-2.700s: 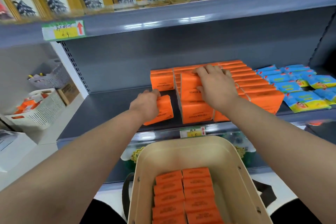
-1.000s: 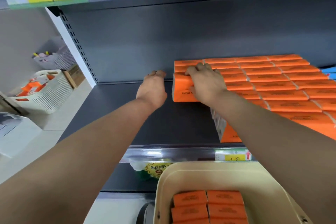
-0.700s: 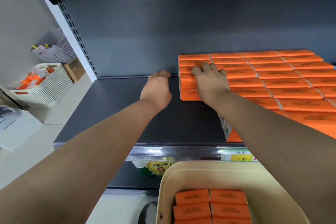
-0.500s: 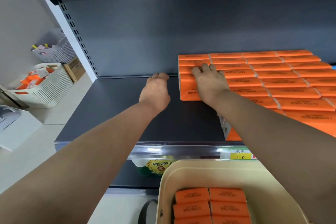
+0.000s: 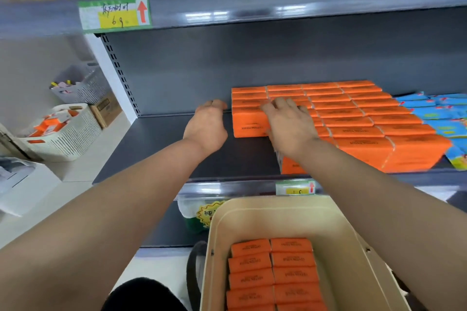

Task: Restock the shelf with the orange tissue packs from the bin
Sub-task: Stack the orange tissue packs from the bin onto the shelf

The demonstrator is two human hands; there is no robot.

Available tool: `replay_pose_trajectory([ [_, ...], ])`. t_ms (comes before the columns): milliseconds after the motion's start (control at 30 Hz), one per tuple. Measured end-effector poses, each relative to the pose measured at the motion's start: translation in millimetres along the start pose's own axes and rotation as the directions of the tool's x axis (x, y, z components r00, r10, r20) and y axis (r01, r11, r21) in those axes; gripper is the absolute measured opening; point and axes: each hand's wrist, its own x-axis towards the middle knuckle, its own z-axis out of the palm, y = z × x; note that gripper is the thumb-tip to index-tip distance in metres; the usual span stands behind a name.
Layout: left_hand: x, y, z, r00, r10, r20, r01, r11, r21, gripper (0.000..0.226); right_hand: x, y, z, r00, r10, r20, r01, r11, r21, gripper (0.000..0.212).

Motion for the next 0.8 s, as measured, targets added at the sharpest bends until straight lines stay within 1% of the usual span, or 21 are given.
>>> replay_pose_trajectory([
  [133, -30.2, 23.9, -10.8, 0.998, 0.063, -0.016, -0.064, 0.998, -0.017, 0.053, -45.8, 7.0, -23.2, 0.999, -0.019, -0.040, 0.020, 0.999, 0.028, 0.044],
  [233, -62.0, 38.2, -4.5, 0.995, 0.098, 0.011, -0.098, 0.995, -0.008, 0.052, -91.0, 6.9, -29.5, 0.999, -0.012, -0.048, 0.013, 0.999, 0.037, 0.041],
  [300, -90.4, 42.6, 9.7, 0.991, 0.118, 0.070, -0.118, 0.993, -0.003, 0.050, -127.7, 2.9, -25.1, 0.999, -0.028, 0.018, 0.027, 0.998, 0.048, 0.044],
  [400, -133.3, 43.2, 38.4, 0.974, 0.148, 0.172, -0.148, 0.989, -0.012, 0.048, -181.8, -0.3, -13.4, 0.984, -0.096, 0.153, 0.080, 0.991, 0.108, 0.048],
  [500, -174.8, 44.6, 66.7, 0.947, 0.121, 0.298, -0.124, 0.992, -0.009, 0.047, -230.7, 2.5, 0.5, 0.949, -0.160, 0.270, 0.117, 0.979, 0.169, 0.049],
  [567, -201.6, 48.4, 84.1, 0.909, 0.117, 0.401, -0.120, 0.993, -0.018, 0.047, -259.7, 7.8, 9.9, 0.913, -0.185, 0.363, 0.115, 0.971, 0.208, 0.047],
  [667, -231.5, 55.9, 100.9, 0.811, 0.140, 0.568, -0.147, 0.989, -0.034, 0.041, -290.6, 17.9, 18.9, 0.833, -0.220, 0.508, 0.083, 0.957, 0.279, 0.047],
  [733, -243.4, 58.7, 104.9, 0.750, 0.162, 0.641, -0.181, 0.983, -0.038, 0.039, -302.4, 22.2, 23.7, 0.785, -0.251, 0.566, 0.070, 0.944, 0.322, 0.050],
  [800, -251.6, 60.4, 106.2, 0.694, 0.156, 0.703, -0.185, 0.982, -0.035, 0.041, -310.2, 23.3, 27.7, 0.750, -0.278, 0.601, 0.066, 0.935, 0.349, 0.054],
])
